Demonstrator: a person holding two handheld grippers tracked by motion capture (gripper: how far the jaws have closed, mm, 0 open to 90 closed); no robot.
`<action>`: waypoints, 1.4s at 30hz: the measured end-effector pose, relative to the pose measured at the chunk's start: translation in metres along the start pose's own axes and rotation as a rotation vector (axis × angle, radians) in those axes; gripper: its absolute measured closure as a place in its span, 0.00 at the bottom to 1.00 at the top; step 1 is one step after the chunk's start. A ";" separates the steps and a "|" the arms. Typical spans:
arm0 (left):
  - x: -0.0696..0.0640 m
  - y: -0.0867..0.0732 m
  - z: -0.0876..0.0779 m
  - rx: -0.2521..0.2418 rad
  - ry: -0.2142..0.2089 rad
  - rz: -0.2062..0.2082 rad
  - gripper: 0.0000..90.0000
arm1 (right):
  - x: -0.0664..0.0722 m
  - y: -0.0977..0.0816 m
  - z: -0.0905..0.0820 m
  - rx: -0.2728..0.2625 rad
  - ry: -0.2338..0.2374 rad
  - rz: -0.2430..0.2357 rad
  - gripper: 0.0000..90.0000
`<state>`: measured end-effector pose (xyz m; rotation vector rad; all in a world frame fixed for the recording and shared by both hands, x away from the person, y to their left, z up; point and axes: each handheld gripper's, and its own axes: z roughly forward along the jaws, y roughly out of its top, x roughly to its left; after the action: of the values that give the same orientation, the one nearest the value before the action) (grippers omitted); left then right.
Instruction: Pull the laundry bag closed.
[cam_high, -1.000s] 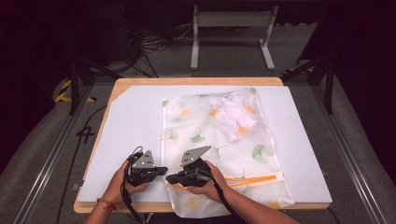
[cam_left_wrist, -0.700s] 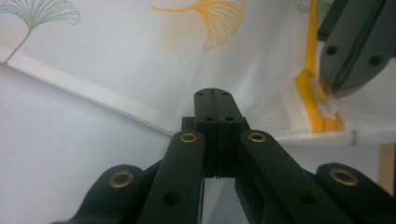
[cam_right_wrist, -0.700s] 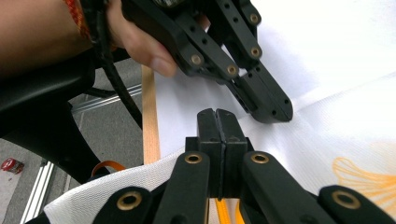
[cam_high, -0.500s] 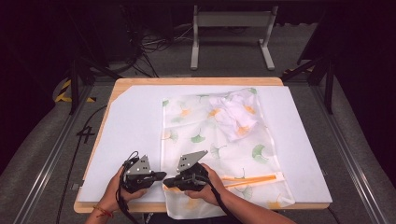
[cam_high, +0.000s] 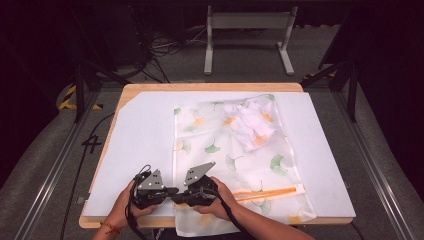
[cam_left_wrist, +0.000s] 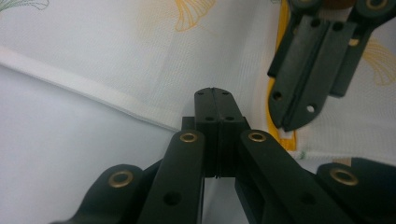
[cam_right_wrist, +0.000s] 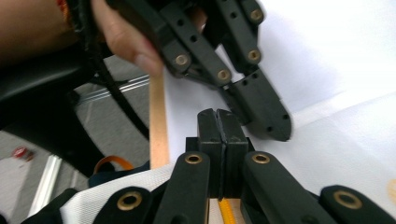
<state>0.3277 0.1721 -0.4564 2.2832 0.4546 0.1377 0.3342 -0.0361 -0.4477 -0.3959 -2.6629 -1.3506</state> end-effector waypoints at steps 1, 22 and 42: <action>0.000 0.000 0.000 -0.001 -0.003 -0.002 1.00 | 0.000 0.001 0.002 0.012 0.002 0.003 1.00; 0.003 -0.001 0.000 -0.004 -0.019 -0.012 1.00 | -0.001 0.010 0.016 0.085 0.020 0.013 1.00; 0.005 0.000 0.000 0.001 -0.030 -0.001 1.00 | -0.004 0.004 -0.008 -0.006 -0.039 0.019 1.00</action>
<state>0.3327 0.1734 -0.4567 2.2827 0.4406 0.1026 0.3392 -0.0407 -0.4412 -0.4523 -2.6801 -1.3590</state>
